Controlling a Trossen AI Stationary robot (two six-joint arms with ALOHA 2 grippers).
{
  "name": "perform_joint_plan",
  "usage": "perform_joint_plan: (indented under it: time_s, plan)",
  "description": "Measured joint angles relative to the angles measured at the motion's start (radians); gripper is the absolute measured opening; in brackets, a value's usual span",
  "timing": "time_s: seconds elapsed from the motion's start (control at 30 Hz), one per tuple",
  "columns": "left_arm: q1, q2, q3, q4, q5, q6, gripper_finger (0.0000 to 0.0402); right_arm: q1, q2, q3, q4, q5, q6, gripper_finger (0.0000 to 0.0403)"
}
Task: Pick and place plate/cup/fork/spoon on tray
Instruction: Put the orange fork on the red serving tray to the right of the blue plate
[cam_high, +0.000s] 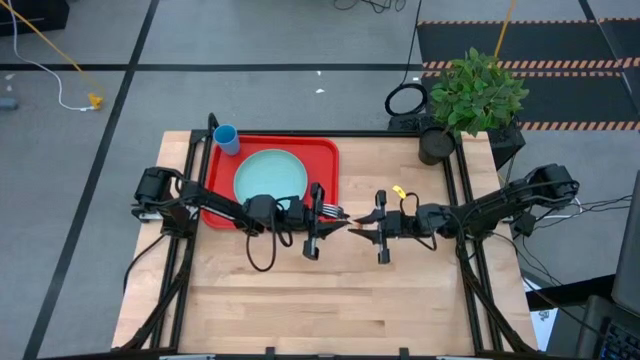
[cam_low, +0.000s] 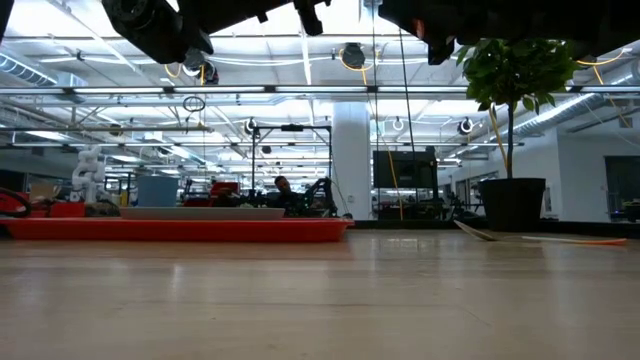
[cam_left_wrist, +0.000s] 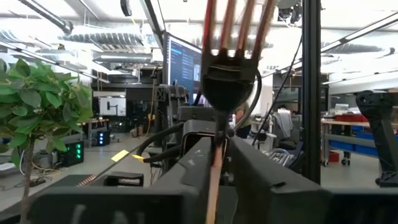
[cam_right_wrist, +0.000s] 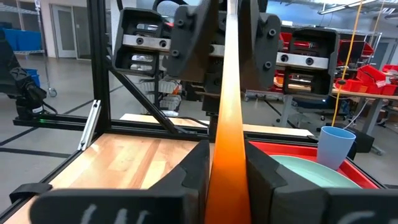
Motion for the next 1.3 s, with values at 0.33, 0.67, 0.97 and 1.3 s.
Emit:
perform_joint_plan:
  time_s: [0.33, 0.67, 0.97, 1.3]
  plan:
    - [0.011, 0.0, 0.0, -0.016, 0.0, -0.063, 0.0023, 0.006, 0.001, 0.0, 0.003, 0.0, 0.0, 0.0078]
    - [0.001, -0.159, -0.003, -0.334, -0.059, -0.082, 0.0016, 0.01, 0.0, 0.0, -0.176, 0.007, 0.066, 0.0149]
    - [-0.033, -0.359, 0.016, -0.737, -0.421, -0.175, 0.001, 0.01, 0.0, 0.0, -0.473, 0.06, 0.084, 0.0173]
    - [-0.059, -0.284, 0.36, -1.343, -0.757, -0.401, 0.001, 0.009, 0.0, 0.0, -0.58, 0.094, -0.129, 0.0169]
